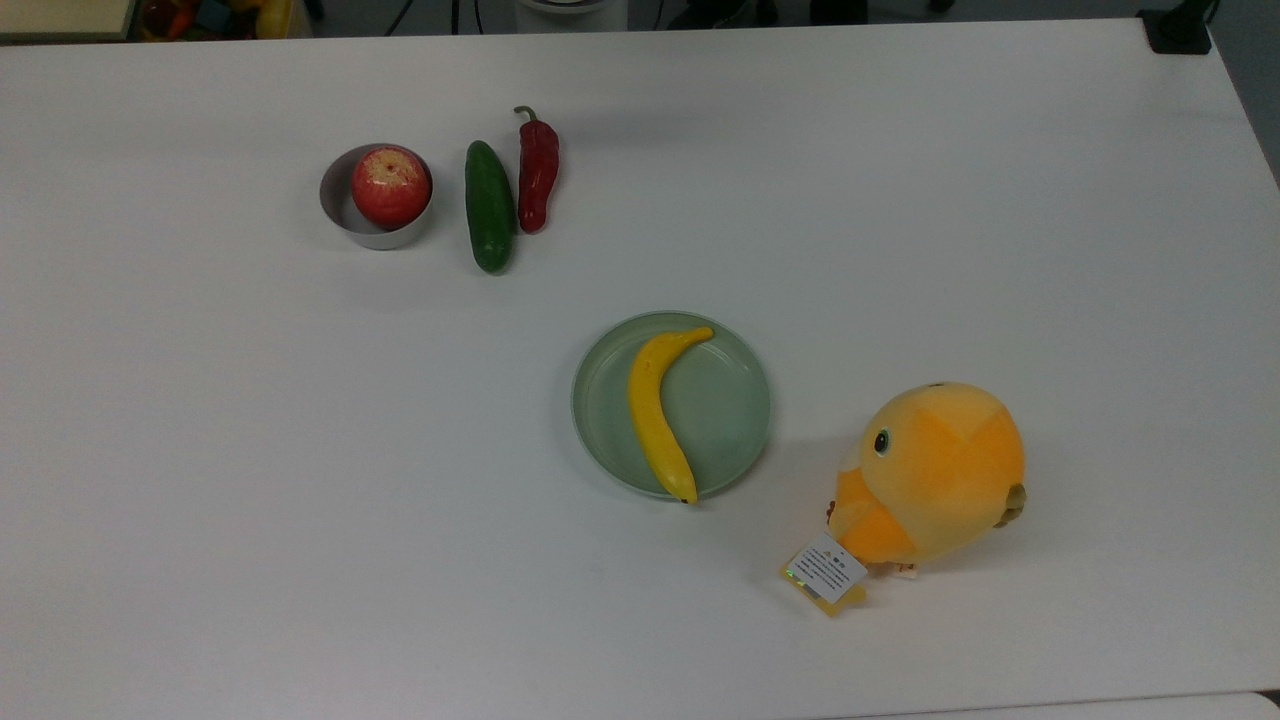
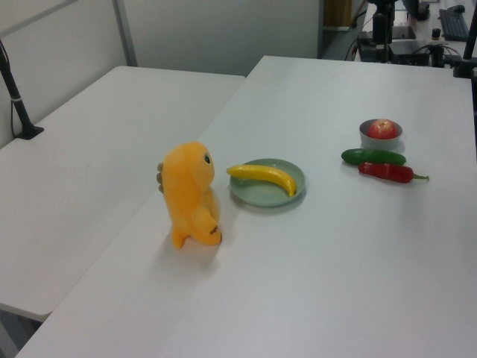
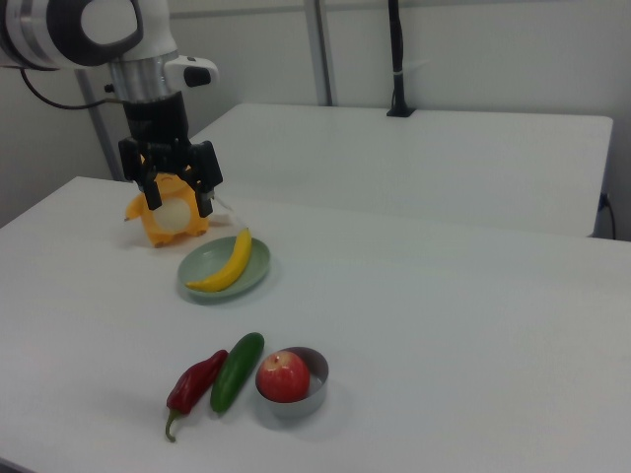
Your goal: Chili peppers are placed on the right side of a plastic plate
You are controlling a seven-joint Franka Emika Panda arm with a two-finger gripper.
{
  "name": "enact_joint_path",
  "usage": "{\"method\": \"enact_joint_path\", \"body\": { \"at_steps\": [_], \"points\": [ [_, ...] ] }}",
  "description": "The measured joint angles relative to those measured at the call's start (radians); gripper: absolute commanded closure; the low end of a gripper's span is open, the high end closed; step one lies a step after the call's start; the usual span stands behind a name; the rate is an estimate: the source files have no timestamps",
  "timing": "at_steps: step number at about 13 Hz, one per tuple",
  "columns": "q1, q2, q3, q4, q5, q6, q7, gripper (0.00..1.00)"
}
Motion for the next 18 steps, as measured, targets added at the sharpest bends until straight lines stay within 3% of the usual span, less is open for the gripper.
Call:
{"method": "enact_joint_path", "body": {
  "at_steps": [18],
  "points": [
    [-0.038,0.009,-0.004,0.004,0.000,0.011,-0.007,0.00]
  ]
}}
